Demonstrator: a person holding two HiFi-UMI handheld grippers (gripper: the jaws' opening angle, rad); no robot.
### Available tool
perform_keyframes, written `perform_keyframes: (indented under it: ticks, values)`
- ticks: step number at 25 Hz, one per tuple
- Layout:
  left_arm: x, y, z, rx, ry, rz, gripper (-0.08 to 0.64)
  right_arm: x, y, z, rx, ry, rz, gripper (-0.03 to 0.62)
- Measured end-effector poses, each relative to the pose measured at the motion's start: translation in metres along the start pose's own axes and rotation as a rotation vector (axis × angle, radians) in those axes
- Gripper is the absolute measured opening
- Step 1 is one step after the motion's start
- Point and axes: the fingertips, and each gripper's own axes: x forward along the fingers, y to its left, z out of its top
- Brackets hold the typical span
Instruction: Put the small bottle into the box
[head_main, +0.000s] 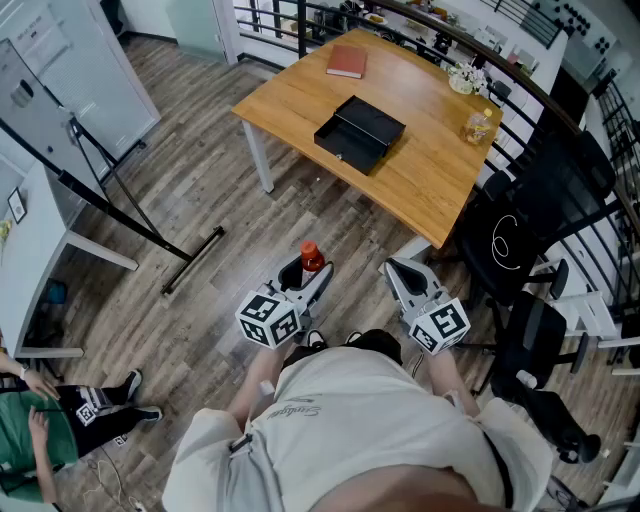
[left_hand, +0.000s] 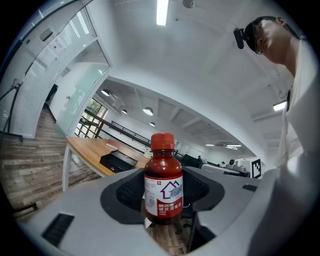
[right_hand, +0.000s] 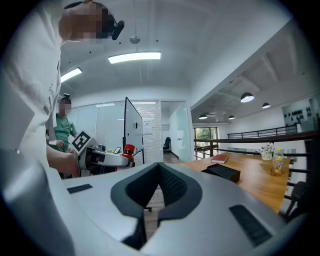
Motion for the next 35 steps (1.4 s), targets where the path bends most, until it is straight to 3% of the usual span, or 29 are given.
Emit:
perform_keyframes:
  ticks: [9,13,18,23,29,35]
  values:
    - [0.005,0.013,0.017,0.015,-0.006,-0.020,0.227,0.018,-0.004,0.008,-0.009,-0.016,-0.011,-0.005]
    - [0.008,0.025,0.018,0.020,0.008,-0.030,0.227,0.029,-0.010,0.014,-0.005,-0.038,-0.057,-0.005]
    - [0.028,0.035,0.006,-0.032,0.050,-0.058,0.227,0.015,-0.012,0.015,-0.024,-0.011,-0.116,-0.005]
    - [0.059,0.044,0.014,-0.033,0.040,-0.074,0.227,0.010,-0.039,-0.023,0.026,0.092,-0.150,-0.005]
    - [0.104,0.088,0.033,-0.011,0.085,0.022,0.227,0.062,-0.097,-0.021,0.062,0.034,-0.081,-0.005]
    - [0.163,0.122,0.067,0.000,0.114,0.064,0.227,0.122,-0.138,-0.001,0.007,-0.045,0.043,-0.005]
